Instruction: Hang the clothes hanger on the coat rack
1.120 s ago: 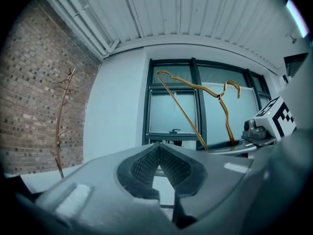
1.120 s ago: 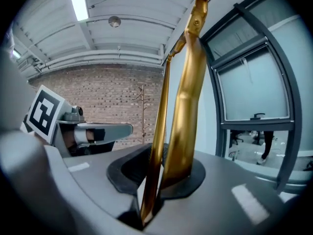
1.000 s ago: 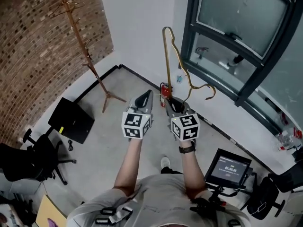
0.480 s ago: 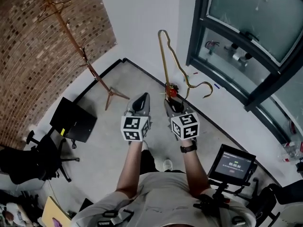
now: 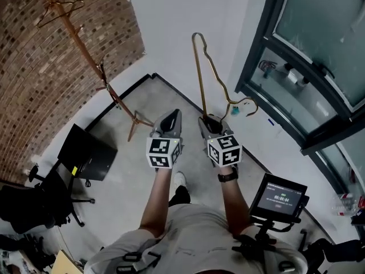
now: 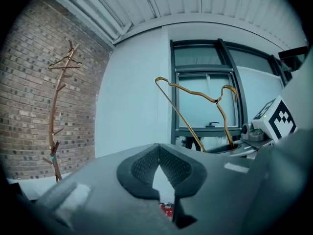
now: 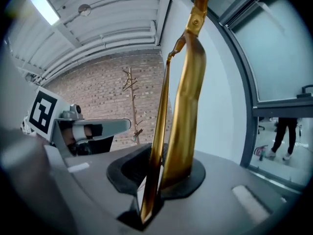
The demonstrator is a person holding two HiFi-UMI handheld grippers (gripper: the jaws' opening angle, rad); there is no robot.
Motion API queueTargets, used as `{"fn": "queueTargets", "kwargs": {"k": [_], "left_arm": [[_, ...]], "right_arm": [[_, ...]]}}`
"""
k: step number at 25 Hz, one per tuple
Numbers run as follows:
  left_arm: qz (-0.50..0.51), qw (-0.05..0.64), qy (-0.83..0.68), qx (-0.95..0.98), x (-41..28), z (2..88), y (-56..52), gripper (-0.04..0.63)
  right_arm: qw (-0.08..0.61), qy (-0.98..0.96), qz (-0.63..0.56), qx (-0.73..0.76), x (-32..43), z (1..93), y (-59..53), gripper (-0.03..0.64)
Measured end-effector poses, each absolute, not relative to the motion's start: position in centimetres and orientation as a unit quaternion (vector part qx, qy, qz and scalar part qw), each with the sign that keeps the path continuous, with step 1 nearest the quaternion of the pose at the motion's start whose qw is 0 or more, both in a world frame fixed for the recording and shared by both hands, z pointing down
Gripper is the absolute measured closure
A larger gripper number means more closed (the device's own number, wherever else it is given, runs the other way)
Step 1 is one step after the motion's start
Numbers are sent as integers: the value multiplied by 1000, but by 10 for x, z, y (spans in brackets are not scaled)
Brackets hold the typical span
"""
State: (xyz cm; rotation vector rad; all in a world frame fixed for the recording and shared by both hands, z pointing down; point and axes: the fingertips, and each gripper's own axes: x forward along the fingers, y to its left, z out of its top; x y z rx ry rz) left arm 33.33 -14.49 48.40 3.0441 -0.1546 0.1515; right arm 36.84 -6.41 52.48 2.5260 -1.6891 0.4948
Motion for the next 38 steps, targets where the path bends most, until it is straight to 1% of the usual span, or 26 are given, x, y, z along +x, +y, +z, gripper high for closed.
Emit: {"fn": "queueTargets", "kwargs": {"k": [2,5,6,9,13,17,18,22,25,28,33,38], "left_arm": [[44,30,-67,996,351,475,-176,595],[44,-29,-105,993,369,467,-230,595],[41,-37,-120,991,373,464,-251,595],[23,-39,-162,986,373,445,-322,595],[9,-40,-220,975,349,418,-406,595],[-10,-20,-275,961,337,413,-459,595],[-13,-26,-290,956,337,413,-469,595],[1,-90,-356,930,335,411,-515,595],[-8,-79,-387,919,339,402,-555,595],[-16,-80,-426,901,338,395,-580,596],[-17,-24,-482,876,317,400,-604,595],[-15,-39,-528,848,293,389,-607,595]], "right_arm": [[31,-555,156,817,390,520,-95,554],[30,-568,162,806,417,524,-145,554],[33,-577,161,800,423,525,-164,554],[30,-612,140,778,432,508,-232,554],[17,-673,94,733,411,474,-314,554],[45,-738,55,672,396,468,-376,555],[50,-750,49,658,399,470,-389,554],[87,-772,39,628,424,489,-446,554],[112,-802,40,585,438,497,-491,554],[149,-846,24,512,439,502,-518,553],[197,-883,28,425,440,520,-556,552],[259,-920,4,294,424,515,-584,552]]}}
